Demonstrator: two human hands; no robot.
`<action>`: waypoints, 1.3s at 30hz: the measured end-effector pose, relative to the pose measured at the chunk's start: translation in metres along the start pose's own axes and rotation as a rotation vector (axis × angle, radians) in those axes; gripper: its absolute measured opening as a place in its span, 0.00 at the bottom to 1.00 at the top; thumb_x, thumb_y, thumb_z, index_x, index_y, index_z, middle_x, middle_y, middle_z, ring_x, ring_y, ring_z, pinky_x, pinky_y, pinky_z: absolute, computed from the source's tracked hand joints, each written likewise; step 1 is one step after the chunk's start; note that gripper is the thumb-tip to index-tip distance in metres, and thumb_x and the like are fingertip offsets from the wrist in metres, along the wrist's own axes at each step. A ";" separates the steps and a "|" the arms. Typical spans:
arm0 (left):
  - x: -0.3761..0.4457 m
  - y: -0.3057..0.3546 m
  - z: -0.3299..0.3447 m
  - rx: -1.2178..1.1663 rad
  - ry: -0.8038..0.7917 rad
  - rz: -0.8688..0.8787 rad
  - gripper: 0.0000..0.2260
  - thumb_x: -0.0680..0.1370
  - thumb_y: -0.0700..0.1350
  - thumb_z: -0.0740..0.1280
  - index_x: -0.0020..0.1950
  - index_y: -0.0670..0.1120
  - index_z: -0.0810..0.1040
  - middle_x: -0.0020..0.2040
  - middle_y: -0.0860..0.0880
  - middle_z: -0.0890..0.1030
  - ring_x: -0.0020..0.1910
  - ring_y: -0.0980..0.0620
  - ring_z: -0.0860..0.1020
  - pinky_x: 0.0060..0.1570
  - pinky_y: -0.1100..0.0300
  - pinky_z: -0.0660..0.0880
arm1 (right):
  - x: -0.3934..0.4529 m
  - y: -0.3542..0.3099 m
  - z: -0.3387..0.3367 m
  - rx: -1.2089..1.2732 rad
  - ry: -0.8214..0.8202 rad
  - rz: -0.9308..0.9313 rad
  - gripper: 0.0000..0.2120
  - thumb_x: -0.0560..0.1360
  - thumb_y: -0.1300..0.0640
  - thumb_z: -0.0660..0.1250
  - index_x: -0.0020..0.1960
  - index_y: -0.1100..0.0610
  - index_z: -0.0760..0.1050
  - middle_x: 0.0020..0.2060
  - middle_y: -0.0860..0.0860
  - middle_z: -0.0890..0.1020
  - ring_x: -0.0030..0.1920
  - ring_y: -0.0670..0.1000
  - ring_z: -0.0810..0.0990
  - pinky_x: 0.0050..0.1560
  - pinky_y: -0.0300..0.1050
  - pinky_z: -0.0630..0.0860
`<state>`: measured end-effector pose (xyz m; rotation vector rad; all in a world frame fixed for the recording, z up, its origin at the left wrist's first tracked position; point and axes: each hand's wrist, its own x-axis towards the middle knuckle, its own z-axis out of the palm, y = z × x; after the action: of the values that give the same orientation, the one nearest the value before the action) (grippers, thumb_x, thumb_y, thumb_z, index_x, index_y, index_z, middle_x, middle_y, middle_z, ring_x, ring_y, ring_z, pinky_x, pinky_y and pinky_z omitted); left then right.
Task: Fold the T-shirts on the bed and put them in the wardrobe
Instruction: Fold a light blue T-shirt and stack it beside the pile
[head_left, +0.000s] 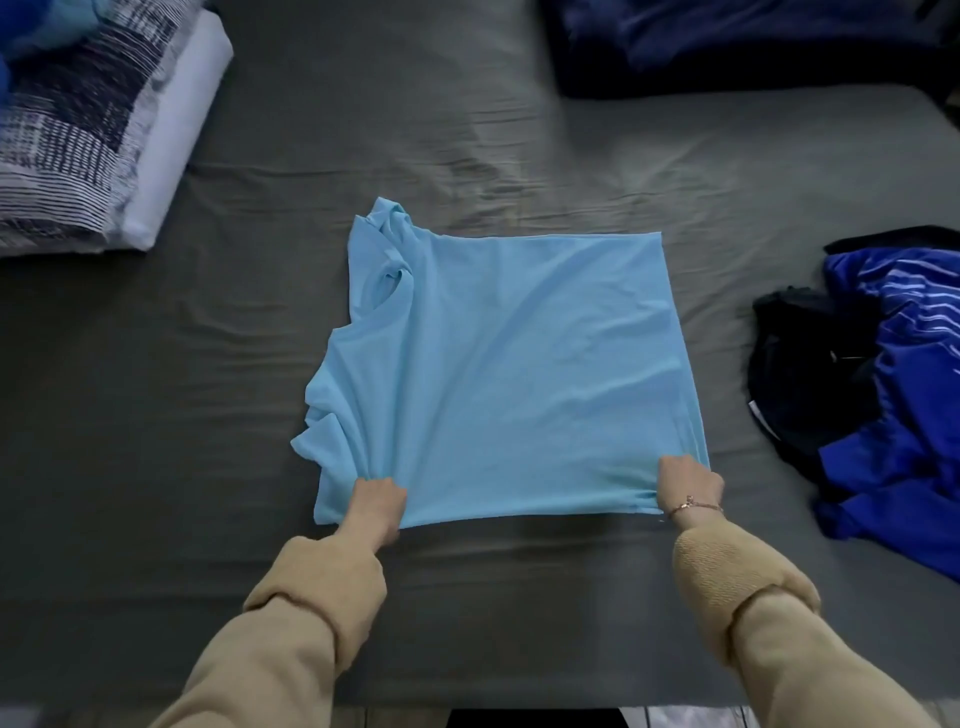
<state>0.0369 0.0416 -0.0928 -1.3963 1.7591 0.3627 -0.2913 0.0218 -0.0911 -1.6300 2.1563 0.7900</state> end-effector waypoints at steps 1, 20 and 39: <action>-0.001 0.001 -0.003 -0.006 -0.032 0.003 0.13 0.76 0.37 0.64 0.60 0.43 0.76 0.60 0.46 0.77 0.59 0.46 0.77 0.54 0.58 0.70 | -0.001 0.004 0.001 -0.009 -0.024 0.024 0.16 0.78 0.66 0.57 0.62 0.56 0.73 0.59 0.52 0.77 0.59 0.52 0.78 0.52 0.42 0.73; 0.055 0.020 -0.089 -0.412 0.250 -0.151 0.12 0.77 0.41 0.56 0.58 0.44 0.75 0.59 0.45 0.78 0.58 0.43 0.76 0.52 0.57 0.70 | 0.056 -0.005 -0.046 0.409 0.066 0.006 0.09 0.76 0.67 0.56 0.51 0.63 0.73 0.51 0.58 0.79 0.46 0.59 0.81 0.41 0.42 0.69; 0.247 -0.006 -0.240 -0.691 0.630 -0.212 0.22 0.78 0.34 0.54 0.71 0.46 0.64 0.72 0.50 0.64 0.55 0.41 0.77 0.46 0.49 0.72 | 0.277 -0.018 -0.154 0.824 0.419 0.009 0.21 0.78 0.59 0.62 0.68 0.62 0.62 0.63 0.59 0.69 0.55 0.63 0.77 0.49 0.53 0.72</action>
<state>-0.0673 -0.2841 -0.1311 -2.3693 2.0402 0.4741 -0.3448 -0.2889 -0.1283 -1.3827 2.2749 -0.4629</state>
